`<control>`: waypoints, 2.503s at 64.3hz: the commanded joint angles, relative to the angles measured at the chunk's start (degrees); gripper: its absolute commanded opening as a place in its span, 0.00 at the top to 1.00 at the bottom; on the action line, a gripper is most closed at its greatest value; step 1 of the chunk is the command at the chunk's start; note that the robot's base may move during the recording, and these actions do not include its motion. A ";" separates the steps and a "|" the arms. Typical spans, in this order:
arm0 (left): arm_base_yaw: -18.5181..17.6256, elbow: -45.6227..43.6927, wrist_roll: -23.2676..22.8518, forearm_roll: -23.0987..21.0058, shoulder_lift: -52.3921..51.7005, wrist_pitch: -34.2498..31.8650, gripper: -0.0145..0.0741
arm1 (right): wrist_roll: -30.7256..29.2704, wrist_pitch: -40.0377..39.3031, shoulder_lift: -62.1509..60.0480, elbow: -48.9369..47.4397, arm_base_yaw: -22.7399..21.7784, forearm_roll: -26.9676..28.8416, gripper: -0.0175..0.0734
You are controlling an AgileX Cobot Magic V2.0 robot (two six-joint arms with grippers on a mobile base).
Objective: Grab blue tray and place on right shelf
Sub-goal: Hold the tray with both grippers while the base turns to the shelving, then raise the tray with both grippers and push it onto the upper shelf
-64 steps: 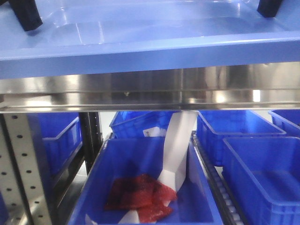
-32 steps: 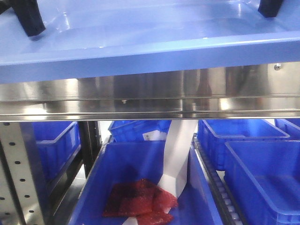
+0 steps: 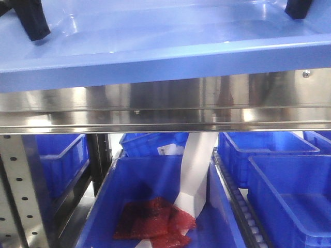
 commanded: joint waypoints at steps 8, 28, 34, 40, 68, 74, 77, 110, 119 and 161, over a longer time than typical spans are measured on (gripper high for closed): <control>-1.08 -1.50 2.21 -3.71 -1.51 5.27 0.89 | -1.26 -5.39 -2.03 -1.90 0.36 1.82 0.75; -1.08 -1.50 2.21 -3.71 -1.51 5.35 0.89 | -1.26 -5.39 -2.03 -1.90 0.36 1.82 0.75; -1.08 -1.50 2.21 -3.94 -1.51 4.68 0.89 | -1.26 -5.39 -2.03 -1.90 0.36 1.82 0.75; -0.67 -2.16 2.21 -4.23 -1.39 4.38 0.89 | -1.26 -5.10 -2.03 -1.90 0.36 2.47 0.75; 6.91 -21.57 4.47 -3.40 4.21 -1.59 0.89 | -3.58 -6.35 1.82 -15.80 -3.49 3.27 0.75; 8.14 -25.33 5.64 -3.27 7.61 -3.86 0.89 | -3.63 -6.69 5.59 -20.56 -5.38 3.27 0.75; 8.80 -26.55 5.66 -3.27 9.45 -5.41 0.89 | -3.63 -7.22 7.86 -22.81 -6.20 3.27 0.75; 11.15 -28.39 5.76 -2.54 21.88 -10.12 0.87 | -3.67 -13.18 23.16 -27.56 -7.64 2.70 0.72; 11.28 -28.39 6.51 -2.96 22.80 -9.81 0.67 | -3.67 -13.35 23.45 -27.56 -7.96 2.71 0.43; 10.50 -31.94 6.61 -0.38 12.81 -5.18 0.37 | -3.62 -8.61 13.68 -26.73 -8.22 2.53 0.32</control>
